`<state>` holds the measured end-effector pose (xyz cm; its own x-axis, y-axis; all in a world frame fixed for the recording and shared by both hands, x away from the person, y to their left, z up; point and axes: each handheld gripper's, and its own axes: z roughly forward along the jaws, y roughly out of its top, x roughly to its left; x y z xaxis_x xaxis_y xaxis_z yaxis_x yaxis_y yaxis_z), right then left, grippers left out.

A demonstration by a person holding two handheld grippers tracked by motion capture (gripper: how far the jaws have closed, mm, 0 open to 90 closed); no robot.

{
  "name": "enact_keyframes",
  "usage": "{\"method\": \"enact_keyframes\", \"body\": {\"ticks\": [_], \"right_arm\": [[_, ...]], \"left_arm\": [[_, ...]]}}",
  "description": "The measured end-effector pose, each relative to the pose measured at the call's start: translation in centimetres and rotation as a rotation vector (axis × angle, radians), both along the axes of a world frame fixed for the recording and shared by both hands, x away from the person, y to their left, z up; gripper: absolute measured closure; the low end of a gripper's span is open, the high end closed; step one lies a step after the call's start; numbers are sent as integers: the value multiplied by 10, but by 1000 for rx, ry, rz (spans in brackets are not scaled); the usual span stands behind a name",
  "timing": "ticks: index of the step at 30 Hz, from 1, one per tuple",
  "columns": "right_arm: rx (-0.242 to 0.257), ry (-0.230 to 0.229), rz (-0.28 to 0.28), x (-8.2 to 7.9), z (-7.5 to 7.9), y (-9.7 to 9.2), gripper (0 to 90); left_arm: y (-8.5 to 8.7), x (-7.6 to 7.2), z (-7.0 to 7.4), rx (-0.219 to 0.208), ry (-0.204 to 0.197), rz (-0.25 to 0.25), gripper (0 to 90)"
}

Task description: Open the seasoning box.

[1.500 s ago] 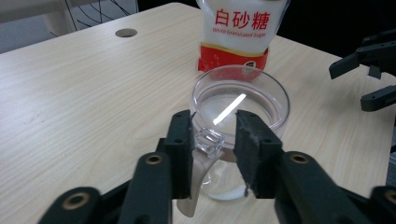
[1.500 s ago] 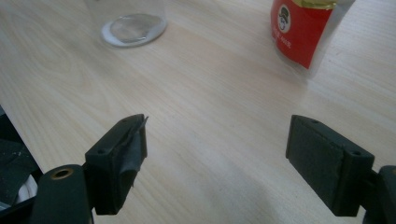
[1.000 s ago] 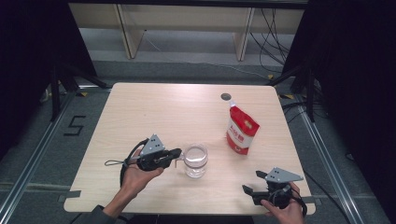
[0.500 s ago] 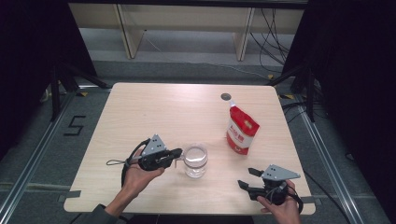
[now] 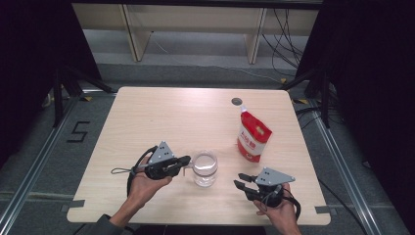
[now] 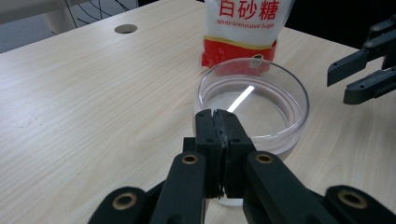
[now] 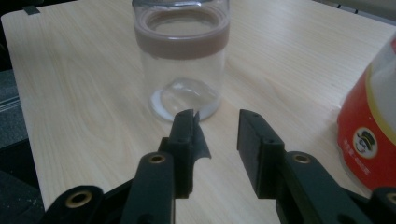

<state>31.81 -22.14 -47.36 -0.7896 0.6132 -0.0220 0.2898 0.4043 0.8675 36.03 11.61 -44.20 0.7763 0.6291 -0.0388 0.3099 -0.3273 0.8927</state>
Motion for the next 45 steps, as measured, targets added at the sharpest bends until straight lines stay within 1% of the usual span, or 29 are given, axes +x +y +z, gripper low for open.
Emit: {"method": "enact_keyframes", "body": {"ticks": [2, 3, 4, 5, 6, 7, 9, 10, 12, 13, 15, 16, 17, 18, 19, 22, 23, 24, 25, 26, 32, 34, 35, 36, 37, 39, 40, 42, 45], "right_arm": [[12, -1, 11, 2, 0, 4, 725], [14, -18, 25, 4, 0, 6, 737], [8, -3, 29, 4, 1, 8, 744], [12, -4, 16, 3, 1, 9, 751], [6, -28, 28, 6, 2, 10, 755], [3, -35, 36, 7, 2, 11, 759], [6, -39, 38, 8, 3, 13, 768], [15, -21, 29, 8, 4, 14, 778], [25, -39, 44, 12, 4, 16, 785], [25, -29, 30, 11, 4, 18, 786], [28, -43, 53, 16, 4, 20, 797], [40, -28, 46, 15, 5, 22, 807], [33, -51, 46, 18, 5, 22, 822], [40, -43, 50, 18, 6, 24, 838], [37, -53, 63, 19, 6, 26, 844], [36, -57, 69, 21, 8, 31, 877], [30, -62, 89, 22, 8, 33, 885], [30, -53, 70, 21, 8, 35, 893], [19, -78, 97, 24, 9, 35, 896], [36, -76, 83, 24, 8, 38, 899], [28, -65, 81, 28, 9, 41, 900], [38, -71, 88, 29, 9, 44, 900], [24, -68, 94, 30, 10, 44, 900], [33, -66, 84, 29, 9, 44, 900], [24, -66, 90, 31, 10, 45, 900], [28, -52, 91, 30, 9, 47, 900], [37, -62, 89, 31, 9, 49, 900], [32, -71, 112, 32, 10, 50, 900], [29, -63, 107, 31, 11, 51, 900]], "left_arm": [[0, 0, 0, 2, -2, -4, 878], [1, 0, 0, 3, -2, -2, 878], [1, 0, 0, 3, -1, -1, 878], [1, 0, -1, -1, 4, 7, 879], [1, 0, -1, -1, 4, 7, 880], [0, -1, -1, -7, 9, 10, 880], [0, -1, -2, -9, 6, 10, 879], [1, -1, -1, -1, -2, 4, 879], [1, -1, -2, -5, 2, 11, 879], [1, -1, -2, -6, 0, 9, 878], [1, -1, -2, -6, 0, 9, 878], [1, -1, -2, -7, 0, 10, 878], [1, -1, -2, -6, 0, 9, 878], [1, -1, -2, -6, 0, 9, 878], [1, -1, -2, -7, -1, 9, 878], [1, -1, -2, -9, -3, 7, 879], [1, -1, -2, -8, -3, 7, 879], [1, -1, -2, -9, -2, 7, 879], [1, -1, -2, -9, -3, 7, 881], [1, -1, -2, -9, -4, 7, 881], [2, -2, -3, -10, -6, -5, 883], [2, -1, -3, -11, -6, -9, 884], [1, -1, -3, -15, -3, -3, 884], [1, -1, -3, -16, -3, -3, 884], [1, -1, -3, -16, -3, -3, 884], [1, -1, -3, -18, -3, -2, 884], [1, -1, -3, -18, -3, -2, 884], [1, -1, -3, -17, -4, 0, 885], [2, -1, -4, -23, -1, -4, 885]]}}
